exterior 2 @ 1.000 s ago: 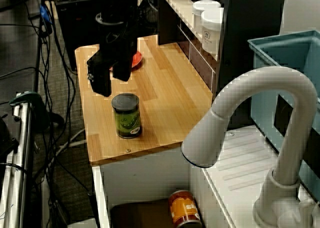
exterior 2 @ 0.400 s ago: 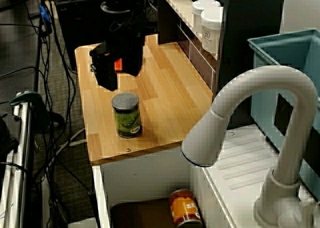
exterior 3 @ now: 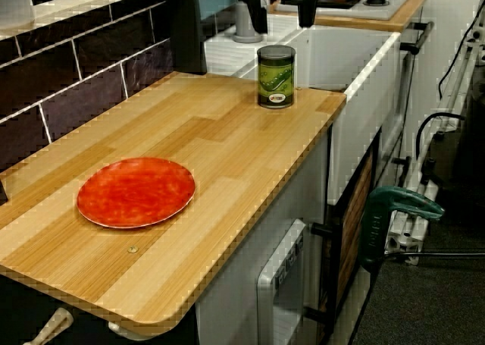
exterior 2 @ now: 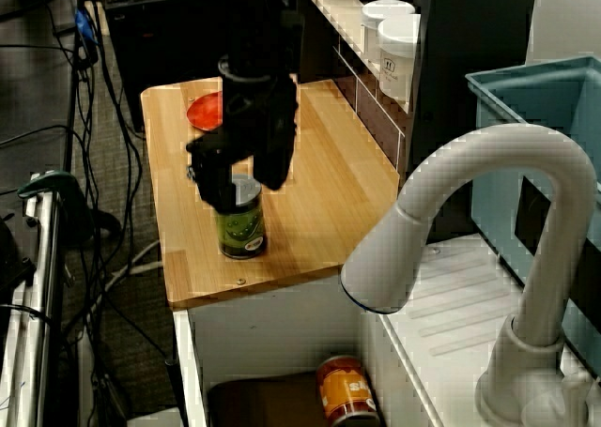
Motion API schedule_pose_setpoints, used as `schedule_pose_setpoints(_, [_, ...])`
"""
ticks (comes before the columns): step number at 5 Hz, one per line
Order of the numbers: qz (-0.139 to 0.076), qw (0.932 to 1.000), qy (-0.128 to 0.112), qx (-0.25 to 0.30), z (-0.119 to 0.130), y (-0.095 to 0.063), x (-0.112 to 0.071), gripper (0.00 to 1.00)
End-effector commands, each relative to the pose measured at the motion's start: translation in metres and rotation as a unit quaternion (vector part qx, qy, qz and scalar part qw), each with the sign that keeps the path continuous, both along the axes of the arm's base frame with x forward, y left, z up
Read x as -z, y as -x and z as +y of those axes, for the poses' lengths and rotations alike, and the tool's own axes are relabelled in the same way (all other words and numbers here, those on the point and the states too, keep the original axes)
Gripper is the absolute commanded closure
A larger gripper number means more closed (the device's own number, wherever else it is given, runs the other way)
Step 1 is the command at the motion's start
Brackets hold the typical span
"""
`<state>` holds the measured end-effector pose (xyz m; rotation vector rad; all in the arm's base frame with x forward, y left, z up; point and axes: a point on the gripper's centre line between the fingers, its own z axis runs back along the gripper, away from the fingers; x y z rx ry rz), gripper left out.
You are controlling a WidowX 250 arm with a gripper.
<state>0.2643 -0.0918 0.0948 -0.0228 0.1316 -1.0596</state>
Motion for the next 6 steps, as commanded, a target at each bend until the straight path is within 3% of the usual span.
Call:
schedule_pose_setpoints(1, [-0.013,0.9992,0.03,0.024,0.001,0.002,0.014,0.0])
schedule_pose_setpoints(2, [0.012,0.9922,0.07,0.102,-0.001,0.003,0.018,0.0])
schedule_pose_setpoints(3, [0.018,0.9901,0.067,0.122,0.001,0.008,0.023,0.0])
schedule_pose_setpoints(5, [0.051,0.9786,0.1,0.172,0.028,0.008,0.031,0.0])
schedule_pose_setpoints(6, [0.046,0.98,0.104,0.163,0.051,0.008,0.028,0.0])
